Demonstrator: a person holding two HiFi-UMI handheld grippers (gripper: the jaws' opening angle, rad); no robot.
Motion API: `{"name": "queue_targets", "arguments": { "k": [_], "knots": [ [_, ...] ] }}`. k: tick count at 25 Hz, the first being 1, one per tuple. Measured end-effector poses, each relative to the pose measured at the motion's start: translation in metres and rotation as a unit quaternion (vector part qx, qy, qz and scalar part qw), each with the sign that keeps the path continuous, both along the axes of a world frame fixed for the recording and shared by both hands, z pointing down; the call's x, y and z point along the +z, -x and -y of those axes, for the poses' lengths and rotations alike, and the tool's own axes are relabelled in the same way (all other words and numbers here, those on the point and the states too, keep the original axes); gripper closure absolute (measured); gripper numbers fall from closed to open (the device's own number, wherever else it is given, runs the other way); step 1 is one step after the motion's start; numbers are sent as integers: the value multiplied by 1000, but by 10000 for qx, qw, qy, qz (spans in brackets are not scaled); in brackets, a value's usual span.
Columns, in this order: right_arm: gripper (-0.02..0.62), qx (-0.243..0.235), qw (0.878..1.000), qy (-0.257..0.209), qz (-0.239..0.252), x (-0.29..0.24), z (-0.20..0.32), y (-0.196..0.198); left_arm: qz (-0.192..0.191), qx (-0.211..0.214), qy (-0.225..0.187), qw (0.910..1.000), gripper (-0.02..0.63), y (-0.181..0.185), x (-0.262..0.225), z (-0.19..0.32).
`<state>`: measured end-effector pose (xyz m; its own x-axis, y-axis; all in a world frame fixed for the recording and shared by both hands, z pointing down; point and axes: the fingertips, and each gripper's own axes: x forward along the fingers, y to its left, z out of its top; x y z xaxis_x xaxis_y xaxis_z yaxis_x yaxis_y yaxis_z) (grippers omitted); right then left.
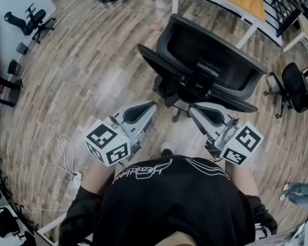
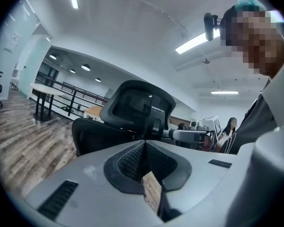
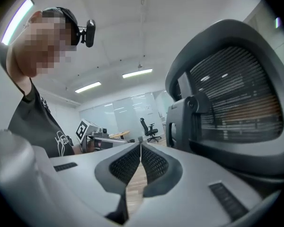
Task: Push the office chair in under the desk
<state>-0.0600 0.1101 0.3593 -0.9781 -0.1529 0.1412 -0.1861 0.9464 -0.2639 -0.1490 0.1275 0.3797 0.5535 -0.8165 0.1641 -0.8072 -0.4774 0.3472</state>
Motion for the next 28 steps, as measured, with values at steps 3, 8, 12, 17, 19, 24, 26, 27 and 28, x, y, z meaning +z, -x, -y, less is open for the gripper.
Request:
{"name": "queue_targets", "arguments": {
  "k": [3,8,12,17,19,24,26,27,28],
  "knots": [
    [554,112,9999,-79,3,-7,12,-9,236,154,-198,9994,598,-3,-8,18],
    [554,480,9984,-201,-242,-8,29,-24,604,553,-304,9962,597,-6,-13,40],
    [554,989,9940,-245,-411,-10,39,-41,883,778,-378,9923,597,8,-18,62],
    [554,1790,9835,-111,-225,-20,50,-70,1175,1182,-605,9842,524,30,-27,85],
    [554,2151,9760,-179,-277,-21,53,-84,1412,1373,-676,9781,487,36,-26,93],
    [552,3004,9495,-564,-708,-16,63,-117,2194,1517,-769,9607,407,56,-7,114],
    [552,3191,9414,-651,-873,-13,64,-128,2461,1565,-795,9532,380,63,1,123],
    [552,3248,9384,-689,-955,-12,64,-133,2551,1597,-798,9503,373,65,3,127],
    [551,3289,9357,-732,-1049,-10,65,-138,2631,1634,-807,9474,365,67,5,132]
  ]
}}
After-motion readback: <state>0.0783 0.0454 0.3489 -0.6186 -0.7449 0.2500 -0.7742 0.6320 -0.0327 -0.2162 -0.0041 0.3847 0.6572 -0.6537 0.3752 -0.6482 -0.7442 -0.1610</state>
